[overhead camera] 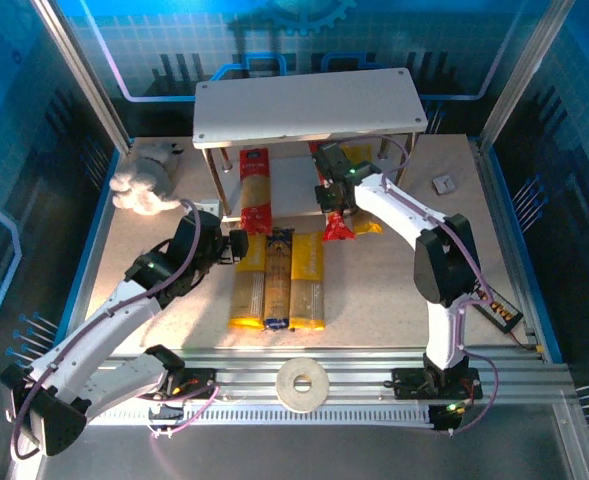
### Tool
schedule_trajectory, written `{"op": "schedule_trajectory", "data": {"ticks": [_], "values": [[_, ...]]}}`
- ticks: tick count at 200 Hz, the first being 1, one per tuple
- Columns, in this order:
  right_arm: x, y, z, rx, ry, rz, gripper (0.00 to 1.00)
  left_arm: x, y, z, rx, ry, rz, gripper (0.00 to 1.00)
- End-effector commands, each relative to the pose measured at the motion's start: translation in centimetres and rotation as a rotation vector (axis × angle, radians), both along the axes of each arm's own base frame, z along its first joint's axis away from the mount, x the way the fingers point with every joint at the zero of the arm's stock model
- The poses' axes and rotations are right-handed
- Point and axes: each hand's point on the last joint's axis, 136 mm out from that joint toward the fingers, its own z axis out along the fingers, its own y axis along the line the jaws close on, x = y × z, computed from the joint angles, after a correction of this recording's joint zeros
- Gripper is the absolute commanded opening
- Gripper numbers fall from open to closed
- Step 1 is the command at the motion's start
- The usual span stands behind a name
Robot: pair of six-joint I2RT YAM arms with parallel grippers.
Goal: Place and organize the pasta boxes and bags onto the shelf
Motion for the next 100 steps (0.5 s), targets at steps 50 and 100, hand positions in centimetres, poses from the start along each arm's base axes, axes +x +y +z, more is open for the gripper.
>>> {"op": "schedule_trajectory", "data": {"ticks": [50,100], "values": [[5.8,0.7,1.7,0.026,-0.202,-0.030,0.04,-0.3,0.6,0.6,0.014,0.001,0.008,0.80],[6.3,0.5,0.2,0.011,-0.204,-0.056,0.35,-0.3,0.7,0.7,0.017,0.002,0.011,0.80]]}}
